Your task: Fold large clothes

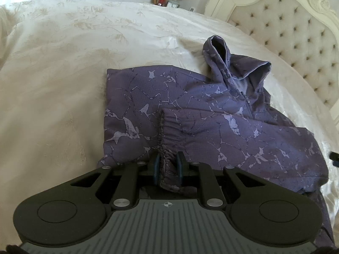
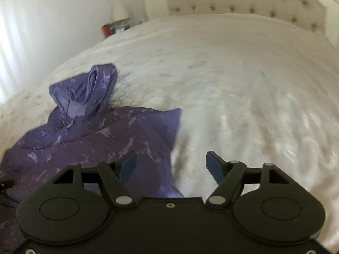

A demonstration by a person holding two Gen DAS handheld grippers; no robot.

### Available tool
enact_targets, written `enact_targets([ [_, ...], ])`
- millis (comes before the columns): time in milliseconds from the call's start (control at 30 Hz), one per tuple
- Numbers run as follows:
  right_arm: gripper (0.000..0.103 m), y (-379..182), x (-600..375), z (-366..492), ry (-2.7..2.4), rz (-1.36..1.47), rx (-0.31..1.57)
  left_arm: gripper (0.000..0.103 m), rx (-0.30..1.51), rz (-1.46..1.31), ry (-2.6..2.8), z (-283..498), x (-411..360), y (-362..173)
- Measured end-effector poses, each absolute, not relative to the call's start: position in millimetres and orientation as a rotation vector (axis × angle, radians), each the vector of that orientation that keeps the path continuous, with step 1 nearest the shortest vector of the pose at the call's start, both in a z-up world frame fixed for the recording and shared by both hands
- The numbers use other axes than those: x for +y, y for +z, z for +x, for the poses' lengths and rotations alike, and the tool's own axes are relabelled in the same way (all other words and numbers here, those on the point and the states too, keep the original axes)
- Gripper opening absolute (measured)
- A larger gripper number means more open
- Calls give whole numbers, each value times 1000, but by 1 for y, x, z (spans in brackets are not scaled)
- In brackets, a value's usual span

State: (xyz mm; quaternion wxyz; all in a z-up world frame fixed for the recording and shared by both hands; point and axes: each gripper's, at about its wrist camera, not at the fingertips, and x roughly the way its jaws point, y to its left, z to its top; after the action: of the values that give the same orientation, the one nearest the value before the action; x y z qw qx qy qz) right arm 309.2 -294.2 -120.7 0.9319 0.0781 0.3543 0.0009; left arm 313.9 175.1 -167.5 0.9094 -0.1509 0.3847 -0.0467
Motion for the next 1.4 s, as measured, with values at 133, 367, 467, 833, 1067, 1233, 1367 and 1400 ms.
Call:
enact_targets([
  [133,75,-147,-289,349,-28,93,826,18,796,-307,-95,314,174,-168],
  [367,76,-175,-311,379,-179,44,955,19,794,-308,-95,313,173,-170],
  [467,75,-164,-316,364,-169,32,904,18,794,-312,-96,313,174,-170],
  [833,79,-165,-296,282,-2,7,815,19,795,-287,-79,312,170,-168],
  [1067,79,-168,-301,277,-9,73,817,23,791,-263,-92,312,167,-162],
  [1233,79,-148,-302,270,14,95,752,29,735,-280,-94,297,167,-135],
  [1367,80,-126,-293,272,55,105,694,41,671,-229,-115,293,157,-106],
  [1400,80,-121,-289,274,67,106,681,42,660,-220,-125,295,153,-100],
])
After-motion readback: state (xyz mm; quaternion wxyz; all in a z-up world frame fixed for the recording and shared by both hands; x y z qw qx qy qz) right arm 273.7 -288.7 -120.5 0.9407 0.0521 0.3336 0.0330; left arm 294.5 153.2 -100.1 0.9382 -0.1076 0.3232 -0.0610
